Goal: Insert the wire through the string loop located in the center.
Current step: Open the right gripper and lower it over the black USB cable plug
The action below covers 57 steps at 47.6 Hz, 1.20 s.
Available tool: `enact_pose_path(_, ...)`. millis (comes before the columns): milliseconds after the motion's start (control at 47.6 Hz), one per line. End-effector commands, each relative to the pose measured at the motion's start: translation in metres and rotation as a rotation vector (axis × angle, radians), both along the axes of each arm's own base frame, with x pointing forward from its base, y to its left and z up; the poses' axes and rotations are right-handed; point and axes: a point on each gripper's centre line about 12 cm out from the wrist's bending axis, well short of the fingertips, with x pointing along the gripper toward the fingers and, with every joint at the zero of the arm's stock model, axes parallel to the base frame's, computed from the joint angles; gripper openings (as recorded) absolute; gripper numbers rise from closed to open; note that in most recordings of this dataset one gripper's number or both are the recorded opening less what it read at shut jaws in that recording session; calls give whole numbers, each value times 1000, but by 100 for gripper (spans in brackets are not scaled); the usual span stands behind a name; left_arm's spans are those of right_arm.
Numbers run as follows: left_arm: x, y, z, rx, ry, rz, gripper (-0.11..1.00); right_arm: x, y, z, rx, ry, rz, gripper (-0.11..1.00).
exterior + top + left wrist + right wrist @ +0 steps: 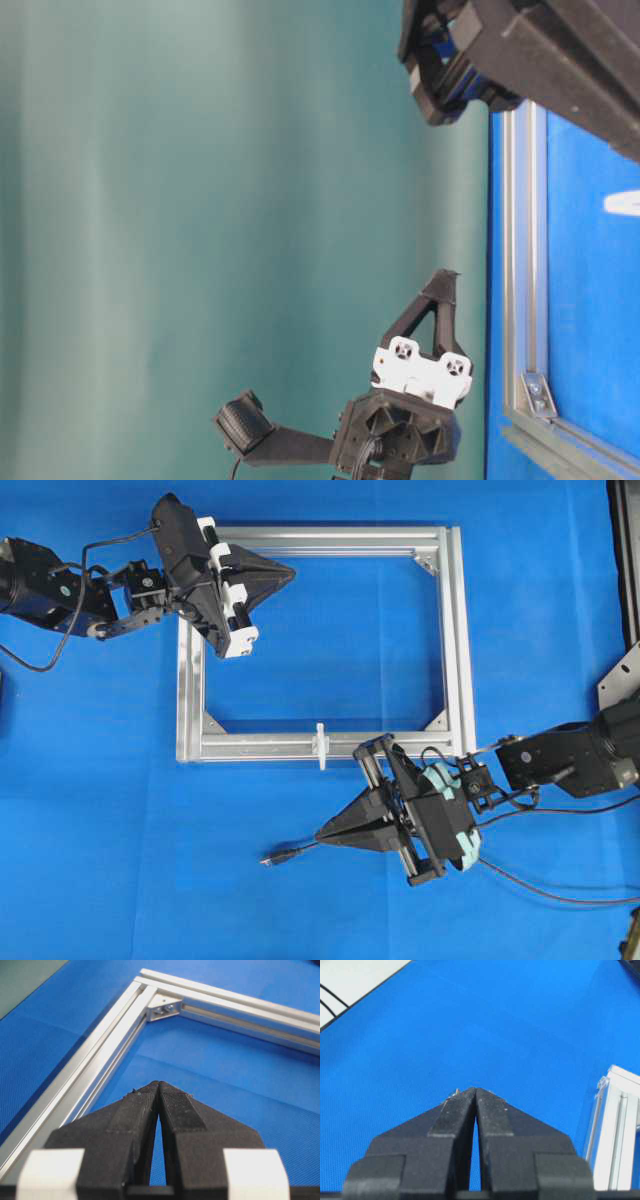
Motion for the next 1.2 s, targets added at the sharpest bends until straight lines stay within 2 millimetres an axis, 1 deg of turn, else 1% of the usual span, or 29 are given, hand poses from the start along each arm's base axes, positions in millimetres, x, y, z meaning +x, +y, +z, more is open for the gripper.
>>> enact_pose_path(0, 4, -4, 25, 37, -62, -28, 0, 2, 4, 26, 9, -75, 15, 0)
enact_pose_path(105, 4, -4, 26, 39, -63, -29, 0, 1, 4, 27, 8, -50, 13, -5)
enact_pose_path(294, 3, -4, 25, 43, -60, -32, 0, 3, 5, 26, 19, 3, 4, -5)
enact_pose_path(610, 4, -4, 26, 44, -62, -32, 0, 2, 5, 24, 49, 26, -4, -3)
enact_pose_path(673, 4, -4, 26, 44, -63, -32, 0, 2, 5, 24, 56, 26, -7, 3)
enact_pose_path(715, 4, -4, 26, 44, -63, -32, 0, 3, 5, 25, 58, 25, -7, 9)
enact_pose_path(820, 4, -4, 26, 44, -63, -32, 0, 3, 4, 24, 60, 29, -11, 36)
enact_pose_path(946, 4, -4, 26, 44, -62, -32, 0, 2, 4, 22, 55, 47, -13, 74)
enact_pose_path(1009, 4, -4, 26, 44, -62, -32, 0, 2, 5, 22, 56, 47, -14, 88)
enact_pose_path(1030, 4, -5, 26, 44, -62, -33, 0, 3, 5, 23, 57, 47, -15, 90)
enact_pose_path(1051, 4, -4, 26, 44, -63, -32, 0, 3, 5, 23, 57, 47, -15, 89)
enact_pose_path(1093, 4, -5, 26, 44, -63, -33, 0, 2, 5, 23, 57, 47, -13, 84)
enact_pose_path(1177, 5, -4, 26, 45, -65, -32, 0, 2, 7, 21, 56, 52, -11, 86)
